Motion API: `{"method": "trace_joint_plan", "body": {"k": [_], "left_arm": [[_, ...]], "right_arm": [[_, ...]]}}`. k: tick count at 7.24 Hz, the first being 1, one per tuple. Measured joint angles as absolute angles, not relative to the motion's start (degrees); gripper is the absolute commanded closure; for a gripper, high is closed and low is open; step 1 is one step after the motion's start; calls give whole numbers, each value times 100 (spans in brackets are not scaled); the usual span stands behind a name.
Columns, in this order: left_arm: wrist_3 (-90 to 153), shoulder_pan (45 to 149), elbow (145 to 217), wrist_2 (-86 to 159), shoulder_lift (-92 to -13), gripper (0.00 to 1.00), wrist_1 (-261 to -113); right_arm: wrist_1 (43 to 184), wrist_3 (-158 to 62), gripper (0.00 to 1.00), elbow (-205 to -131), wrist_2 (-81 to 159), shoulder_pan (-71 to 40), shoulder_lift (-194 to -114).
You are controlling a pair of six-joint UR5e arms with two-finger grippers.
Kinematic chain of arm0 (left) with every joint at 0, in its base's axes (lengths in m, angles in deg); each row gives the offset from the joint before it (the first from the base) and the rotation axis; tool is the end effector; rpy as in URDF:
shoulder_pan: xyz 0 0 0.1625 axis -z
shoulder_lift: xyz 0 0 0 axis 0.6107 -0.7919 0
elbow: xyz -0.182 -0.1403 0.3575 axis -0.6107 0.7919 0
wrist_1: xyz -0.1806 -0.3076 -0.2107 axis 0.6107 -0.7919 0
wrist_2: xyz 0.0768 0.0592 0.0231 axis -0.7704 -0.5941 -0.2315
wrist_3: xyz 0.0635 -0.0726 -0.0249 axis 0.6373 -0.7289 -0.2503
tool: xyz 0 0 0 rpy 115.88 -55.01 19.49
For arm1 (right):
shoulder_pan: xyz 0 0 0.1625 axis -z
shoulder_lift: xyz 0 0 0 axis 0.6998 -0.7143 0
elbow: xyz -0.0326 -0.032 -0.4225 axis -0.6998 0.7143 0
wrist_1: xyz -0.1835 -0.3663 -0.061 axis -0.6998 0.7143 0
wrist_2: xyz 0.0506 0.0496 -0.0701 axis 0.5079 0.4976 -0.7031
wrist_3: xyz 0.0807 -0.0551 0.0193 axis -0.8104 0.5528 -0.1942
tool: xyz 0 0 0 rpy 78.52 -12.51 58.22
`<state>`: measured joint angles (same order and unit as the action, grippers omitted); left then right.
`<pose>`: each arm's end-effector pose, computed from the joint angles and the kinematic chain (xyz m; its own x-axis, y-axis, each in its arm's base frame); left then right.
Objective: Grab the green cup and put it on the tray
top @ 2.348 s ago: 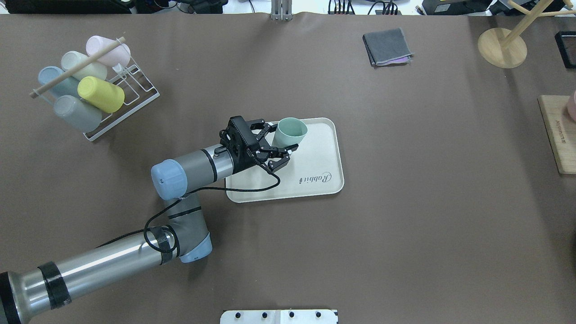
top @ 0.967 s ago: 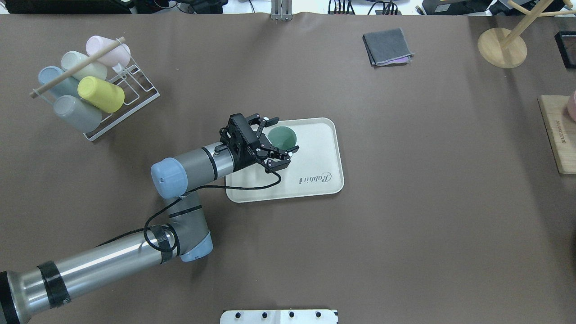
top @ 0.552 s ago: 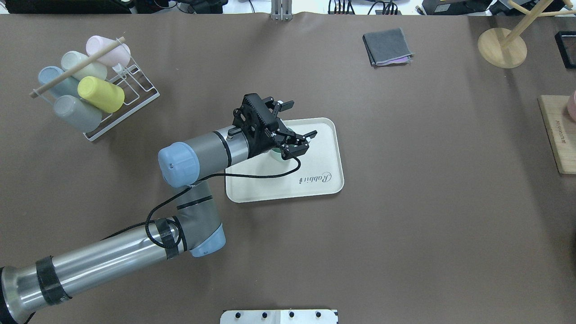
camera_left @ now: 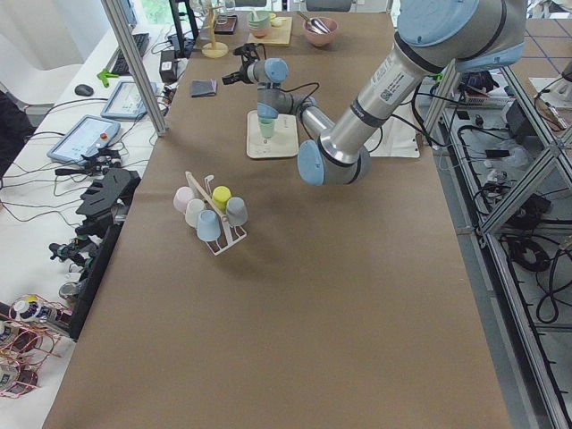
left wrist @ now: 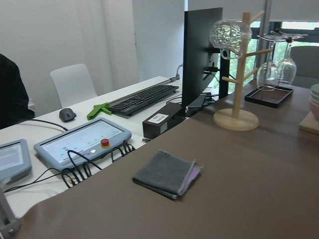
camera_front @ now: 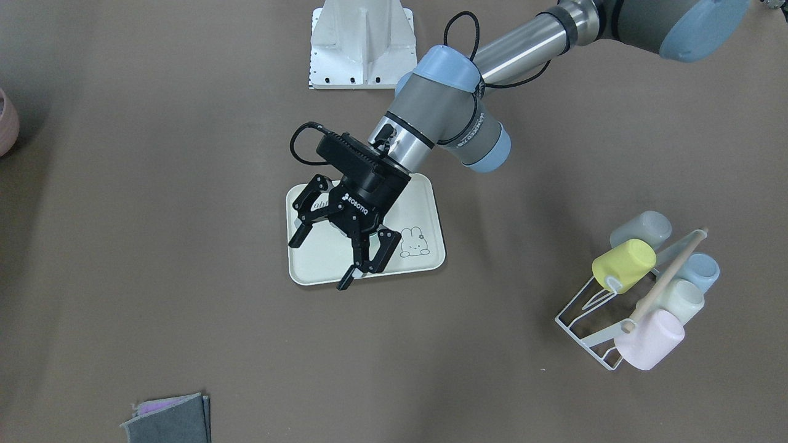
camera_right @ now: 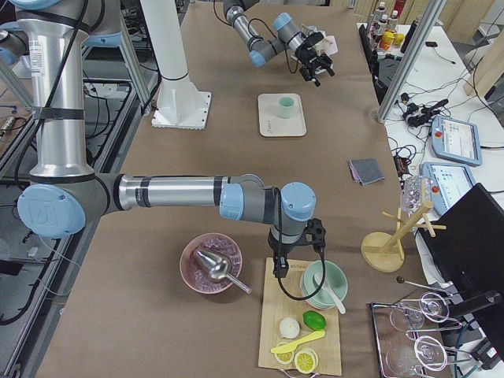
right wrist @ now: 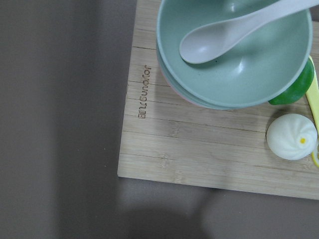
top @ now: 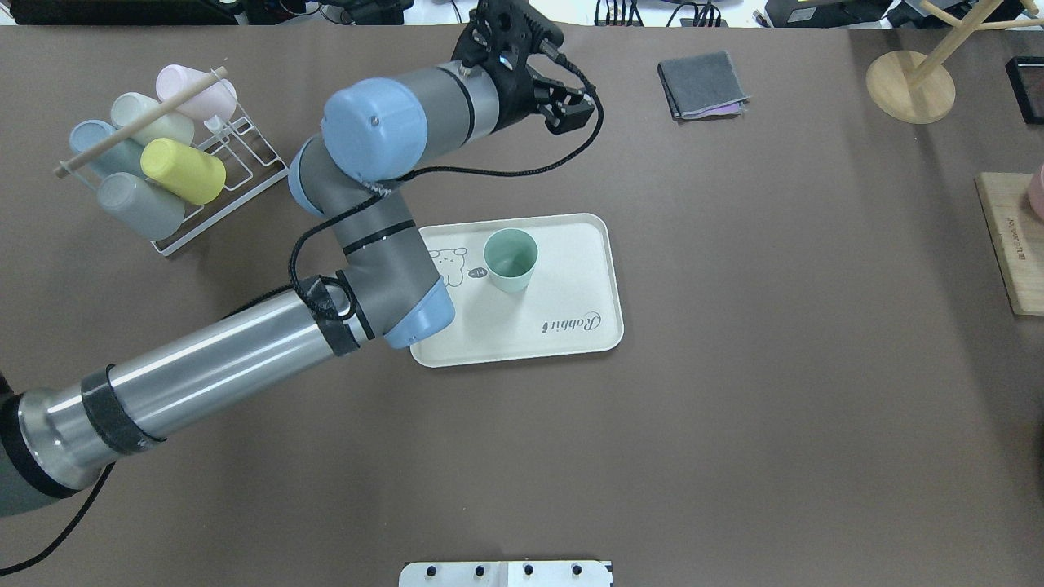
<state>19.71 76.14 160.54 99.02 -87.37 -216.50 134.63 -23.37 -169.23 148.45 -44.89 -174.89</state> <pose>0.5082 -0.5876 0.0797 0.6208 0.6454 -0.4450 0.3228 0.3069 0.8953 0.0600 -0.4774 0.6466 0.7277 -0.0909 0.6798 0.1157 0.9932 0.0090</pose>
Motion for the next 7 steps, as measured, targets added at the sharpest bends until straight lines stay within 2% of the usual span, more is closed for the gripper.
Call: {"method": "trace_joint_plan", "body": {"k": [2,4,7], "left_arm": [[1982,8111,16402,9928,-8879,1,-19878],[1967,8480,17137,9949,-8782,1,-18159],[1907,9355,17862,10377,-7473,1,-17588]], "right_arm": [[13463,-2337,0,-16914,14840,-4489,-17494],[13463,-2337,0,-16910,14839,-4489,-17497],[13461,-2342,0,-16910,14845,-4489,-17495]]}}
